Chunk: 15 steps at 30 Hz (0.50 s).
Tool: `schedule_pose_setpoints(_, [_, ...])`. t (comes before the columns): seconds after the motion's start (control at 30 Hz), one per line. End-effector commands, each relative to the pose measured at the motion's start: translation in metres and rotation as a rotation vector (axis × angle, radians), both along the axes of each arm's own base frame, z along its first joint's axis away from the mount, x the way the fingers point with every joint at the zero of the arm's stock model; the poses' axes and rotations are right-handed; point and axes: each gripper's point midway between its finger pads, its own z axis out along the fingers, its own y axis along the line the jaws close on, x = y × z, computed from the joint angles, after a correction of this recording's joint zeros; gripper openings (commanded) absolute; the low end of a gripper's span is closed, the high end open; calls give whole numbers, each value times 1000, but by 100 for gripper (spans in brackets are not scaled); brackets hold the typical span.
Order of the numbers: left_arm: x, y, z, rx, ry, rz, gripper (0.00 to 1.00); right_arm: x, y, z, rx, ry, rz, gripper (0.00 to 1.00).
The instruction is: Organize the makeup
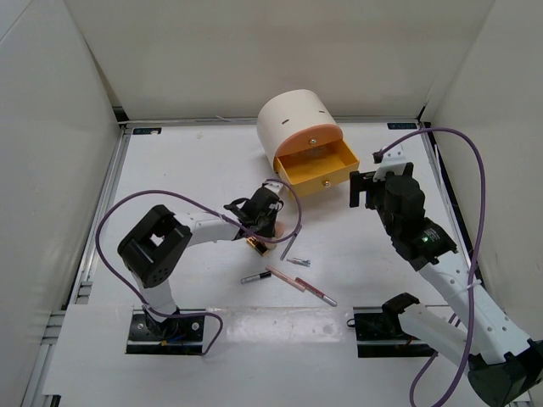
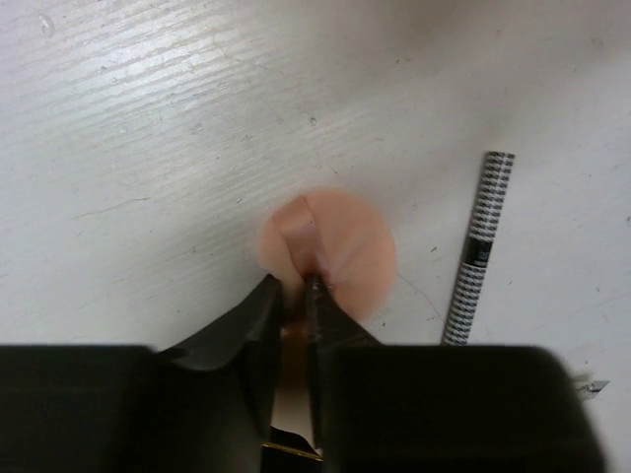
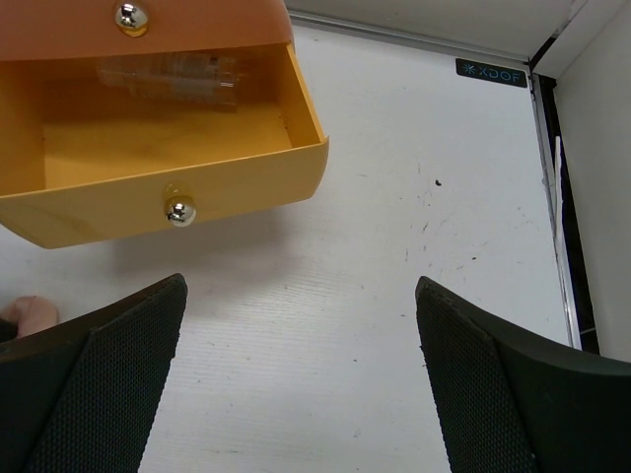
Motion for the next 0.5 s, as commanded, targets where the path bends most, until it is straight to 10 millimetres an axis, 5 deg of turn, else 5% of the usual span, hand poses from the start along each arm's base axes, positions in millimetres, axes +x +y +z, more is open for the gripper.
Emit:
schedule_pose_setpoints(0.0, [-1, 7, -3, 34, -10, 34, 23, -2, -3, 7, 24, -24, -14, 98])
schedule_pose_setpoints(0.07, [0, 12, 4, 39, -28, 55, 17, -2, -4, 7, 28, -31, -14, 98])
schedule_pose_setpoints(0.17, [8, 18, 46, 1, -123, 90, 10, -4, -5, 7, 34, -40, -13, 98])
schedule_pose_setpoints(0.27, [11, 18, 75, -33, -181, 94, 11, -5, -2, 6, 72, -39, -11, 98])
schedule_pose_setpoints(0.47, [24, 13, 166, -169, -358, 94, 17, -6, -4, 6, 74, -55, -25, 99])
